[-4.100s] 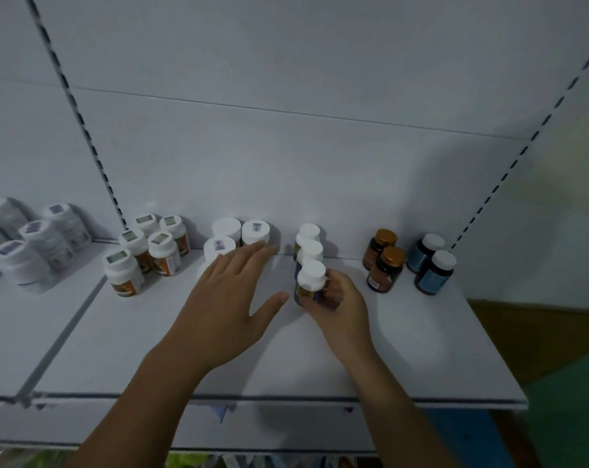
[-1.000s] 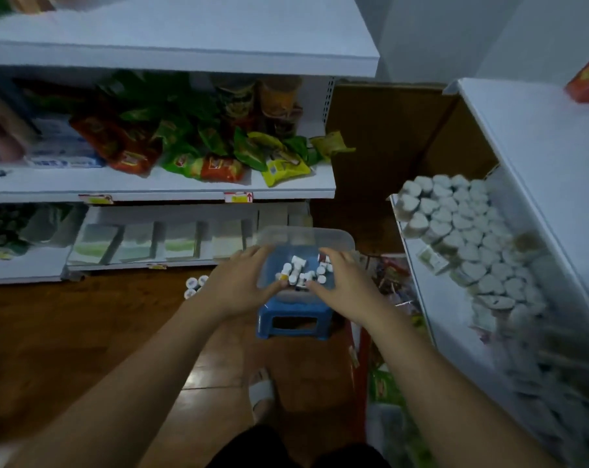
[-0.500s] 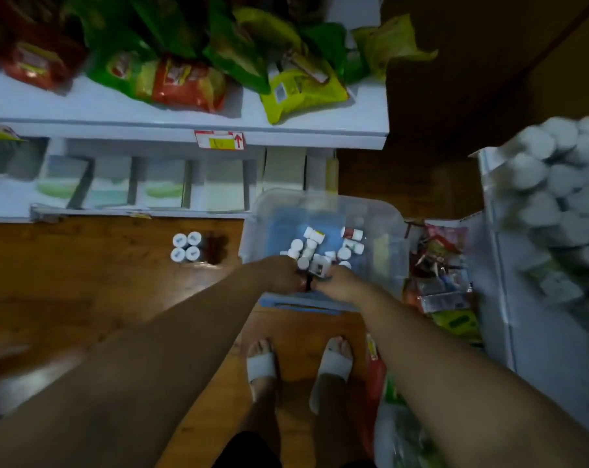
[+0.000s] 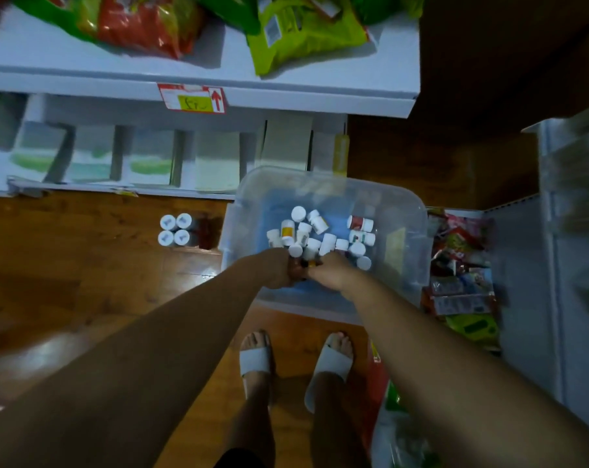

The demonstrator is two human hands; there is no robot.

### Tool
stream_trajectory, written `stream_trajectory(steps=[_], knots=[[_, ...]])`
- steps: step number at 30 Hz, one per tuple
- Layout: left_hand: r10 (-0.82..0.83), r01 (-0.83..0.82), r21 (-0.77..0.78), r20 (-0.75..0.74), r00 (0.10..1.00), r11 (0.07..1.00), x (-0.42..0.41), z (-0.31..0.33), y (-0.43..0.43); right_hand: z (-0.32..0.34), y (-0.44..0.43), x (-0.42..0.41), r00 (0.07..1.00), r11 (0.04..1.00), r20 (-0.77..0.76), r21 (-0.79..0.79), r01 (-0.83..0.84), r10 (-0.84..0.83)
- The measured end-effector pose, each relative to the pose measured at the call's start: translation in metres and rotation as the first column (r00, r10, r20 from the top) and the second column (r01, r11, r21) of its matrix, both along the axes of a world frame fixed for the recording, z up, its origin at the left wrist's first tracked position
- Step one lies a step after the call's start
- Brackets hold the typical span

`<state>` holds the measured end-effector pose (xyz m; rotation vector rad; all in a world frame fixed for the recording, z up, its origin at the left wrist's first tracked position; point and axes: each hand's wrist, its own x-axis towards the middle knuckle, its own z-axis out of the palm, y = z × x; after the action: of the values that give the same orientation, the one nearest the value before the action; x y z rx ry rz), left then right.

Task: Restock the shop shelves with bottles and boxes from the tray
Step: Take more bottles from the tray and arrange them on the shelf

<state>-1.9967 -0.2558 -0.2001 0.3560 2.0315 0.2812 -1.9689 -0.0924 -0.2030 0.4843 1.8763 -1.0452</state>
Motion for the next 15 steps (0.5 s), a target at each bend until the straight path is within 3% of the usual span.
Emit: stream_trajectory(steps=[4,6,8,11,15], knots=[[0.252,-0.257,0.197,0.053,0.966,0.946,-0.010,0.062,-0.001,0.054,0.025,-0.009,0.969,0.964,-0.062,-0.133,0.229,-0.238],[0.383,-0.379,0.328,0.056,0.922,0.865,-0.011,0.110,0.003,0.099,0.036,-0.013,0.915,0.909,-0.132,-0.232,0.346,-0.382],[0.538,-0.564,0.497,0.213,0.816,0.659,-0.007,0.166,0.011,0.151,0.046,-0.013,0.841,0.859,-0.241,-0.313,0.405,-0.484],[0.575,-0.711,0.609,0.459,0.678,0.352,-0.004,0.248,0.025,0.238,0.058,-0.010,0.723,0.811,-0.396,-0.424,0.403,-0.567],[0.499,-0.748,0.648,0.604,0.621,0.146,0.000,0.339,0.044,0.343,0.066,0.004,0.548,0.748,-0.513,-0.511,0.424,-0.661]])
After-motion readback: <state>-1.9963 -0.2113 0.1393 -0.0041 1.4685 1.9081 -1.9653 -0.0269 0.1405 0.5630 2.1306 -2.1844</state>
